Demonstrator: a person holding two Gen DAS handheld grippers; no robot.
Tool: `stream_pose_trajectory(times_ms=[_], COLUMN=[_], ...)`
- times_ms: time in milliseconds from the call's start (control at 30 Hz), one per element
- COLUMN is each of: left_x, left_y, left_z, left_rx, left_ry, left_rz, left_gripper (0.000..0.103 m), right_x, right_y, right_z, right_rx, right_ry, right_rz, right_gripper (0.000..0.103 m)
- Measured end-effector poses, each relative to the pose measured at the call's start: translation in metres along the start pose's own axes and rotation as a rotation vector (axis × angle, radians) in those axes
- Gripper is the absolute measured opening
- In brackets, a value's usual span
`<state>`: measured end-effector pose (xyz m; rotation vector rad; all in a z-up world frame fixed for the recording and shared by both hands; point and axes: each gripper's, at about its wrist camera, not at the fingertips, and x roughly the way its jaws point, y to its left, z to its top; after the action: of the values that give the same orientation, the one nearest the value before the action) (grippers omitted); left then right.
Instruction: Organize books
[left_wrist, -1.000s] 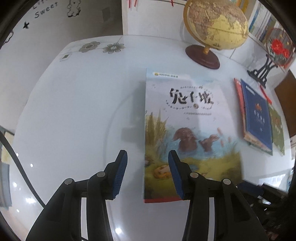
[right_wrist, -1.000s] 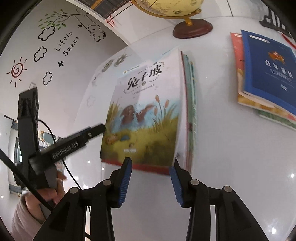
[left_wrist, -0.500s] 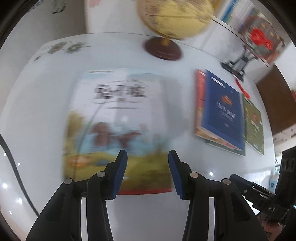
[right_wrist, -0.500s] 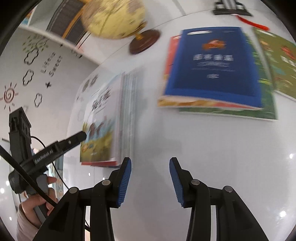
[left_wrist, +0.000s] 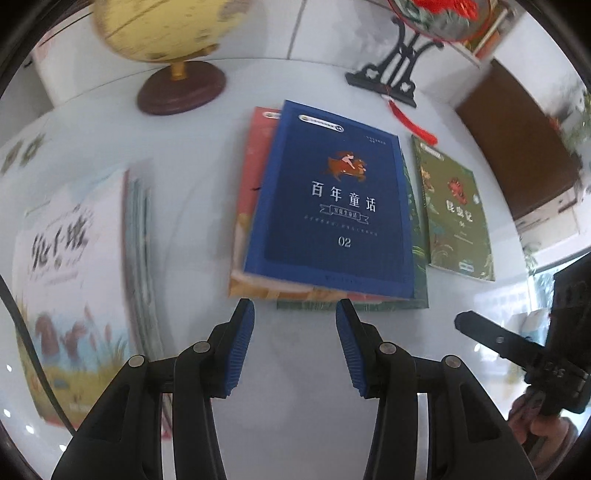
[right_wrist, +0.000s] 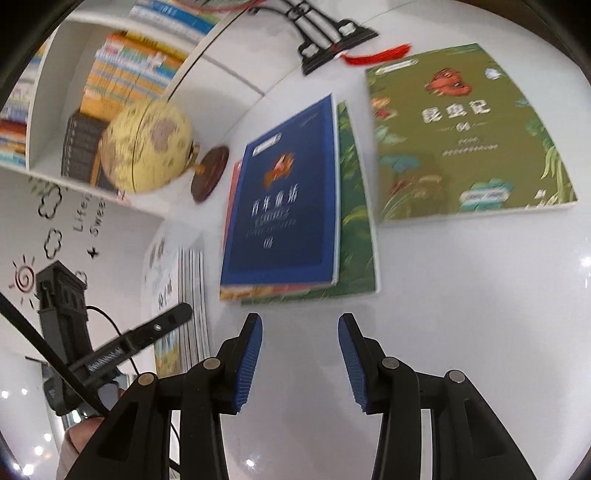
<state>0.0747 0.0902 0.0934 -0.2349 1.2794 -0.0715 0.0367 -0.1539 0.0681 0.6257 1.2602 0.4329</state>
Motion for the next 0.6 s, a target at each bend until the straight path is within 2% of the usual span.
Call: stream_pose_trajectory(times_ms=[100, 267, 500, 600], left_x=[0.012, 0.032, 0.059, 0.067], left_y=[-0.002, 0.001, 0.013, 0.023], left_z=[0.012, 0.034, 0.060, 0.071], left_rx=[-0.006, -0.003, 0.012, -0.010], left_ry=[0.013, 0.027, 0.054, 0.057], left_rz=[-0.023, 0.006, 0.004, -0.042], left_gripper=[0.043, 0.043, 0.043, 0.043], right_x=[0.000, 0.013, 0.048, 0.059], right_y=[-0.003, 0.002, 0.004, 0.002], right_z=[0.011, 0.025, 0.053, 0.062], right_rx=[-0.018, -0.086, -0.130, -0.132], right_ry=[-0.005, -0.016, -0.002, -0.003], right_rz=[0.029, 0.057, 0.020, 0.004], right_gripper=[0.042, 0.042, 0.042, 0.042])
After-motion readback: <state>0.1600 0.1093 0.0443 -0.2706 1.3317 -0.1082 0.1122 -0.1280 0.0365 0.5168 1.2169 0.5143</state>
